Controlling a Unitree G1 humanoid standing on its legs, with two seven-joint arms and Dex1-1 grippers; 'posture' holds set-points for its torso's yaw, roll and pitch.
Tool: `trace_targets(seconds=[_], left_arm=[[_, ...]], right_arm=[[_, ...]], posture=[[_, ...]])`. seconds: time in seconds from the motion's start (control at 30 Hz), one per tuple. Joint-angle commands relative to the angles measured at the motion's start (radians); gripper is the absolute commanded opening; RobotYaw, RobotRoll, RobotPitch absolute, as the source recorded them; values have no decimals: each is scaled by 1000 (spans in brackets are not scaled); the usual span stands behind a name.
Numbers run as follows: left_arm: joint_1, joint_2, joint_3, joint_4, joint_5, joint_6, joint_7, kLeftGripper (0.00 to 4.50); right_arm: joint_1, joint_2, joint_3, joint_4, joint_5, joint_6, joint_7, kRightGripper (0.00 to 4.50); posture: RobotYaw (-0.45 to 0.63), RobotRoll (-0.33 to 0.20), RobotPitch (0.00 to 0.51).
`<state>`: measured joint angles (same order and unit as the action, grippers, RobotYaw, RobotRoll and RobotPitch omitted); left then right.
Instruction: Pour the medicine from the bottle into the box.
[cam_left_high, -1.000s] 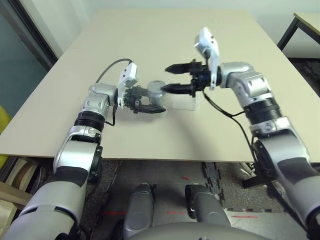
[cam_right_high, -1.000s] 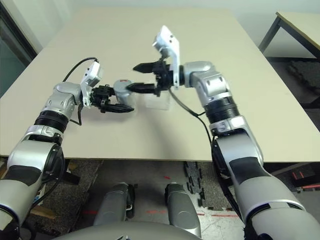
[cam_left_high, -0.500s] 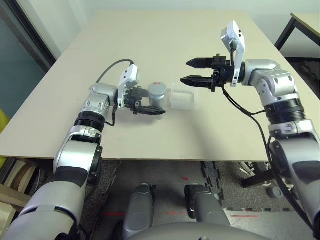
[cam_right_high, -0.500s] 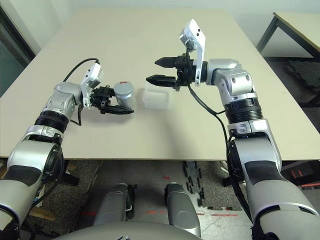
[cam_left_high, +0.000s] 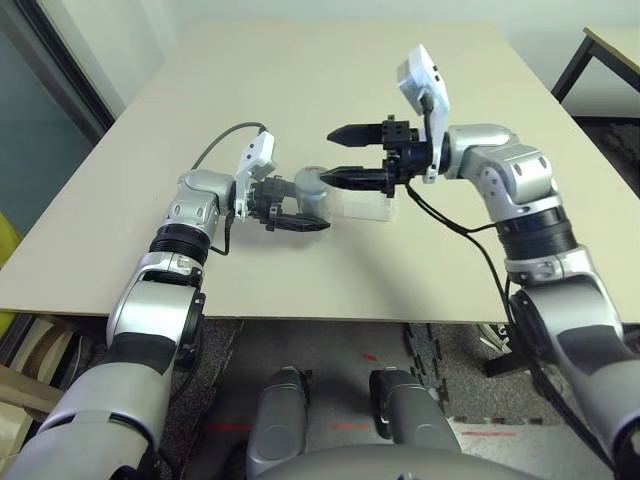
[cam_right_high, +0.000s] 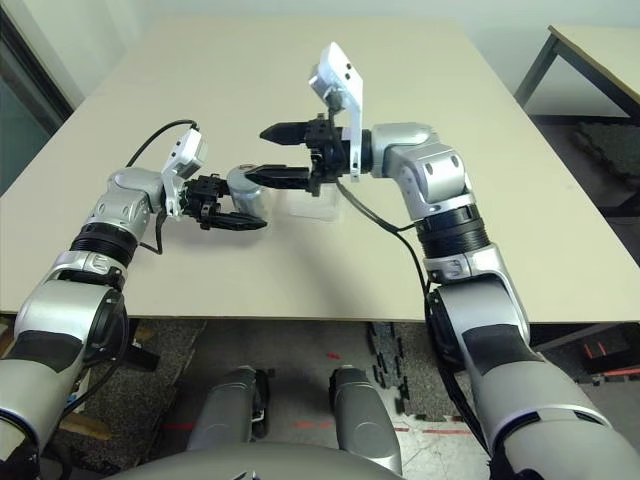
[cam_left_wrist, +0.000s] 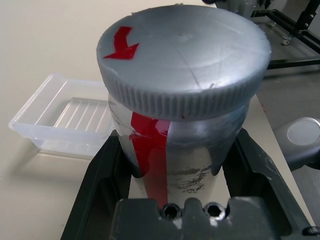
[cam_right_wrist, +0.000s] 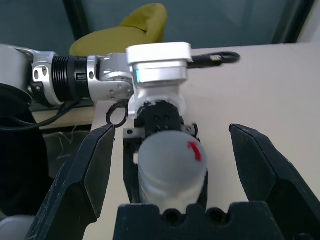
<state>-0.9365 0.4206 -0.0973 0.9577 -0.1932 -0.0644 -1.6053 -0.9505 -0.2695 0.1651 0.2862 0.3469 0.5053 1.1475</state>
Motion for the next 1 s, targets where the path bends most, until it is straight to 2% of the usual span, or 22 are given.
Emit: trace_targets(seconds=[0.03, 0.3, 0.47, 0.73, 1.0], left_arm=[[-15, -3, 4, -3, 9, -4, -2, 2795], [-9, -3, 6, -13, 6, 0, -3, 2795], [-5, -3, 7, -19, 4, 2, -4, 2795], [-7, -3, 10, -16, 3, 2, -4, 2795], [-10, -4, 8, -16, 4, 4, -3, 2795]], right_arm=[[-9, 25, 24, 45, -36, -53, -22, 4500], [-16, 94, 39, 123, -72, -108, -55, 4500], [-18, 105, 37, 169, -95, -137, -64, 4500], [-13, 81, 17, 217, -110, -161, -67, 4500], [9, 14, -11, 166, -84, -133, -42, 4500]], posture=[[-54, 0, 61], [-42, 0, 58], [-40, 0, 59], [-45, 0, 60], [-50, 0, 60]])
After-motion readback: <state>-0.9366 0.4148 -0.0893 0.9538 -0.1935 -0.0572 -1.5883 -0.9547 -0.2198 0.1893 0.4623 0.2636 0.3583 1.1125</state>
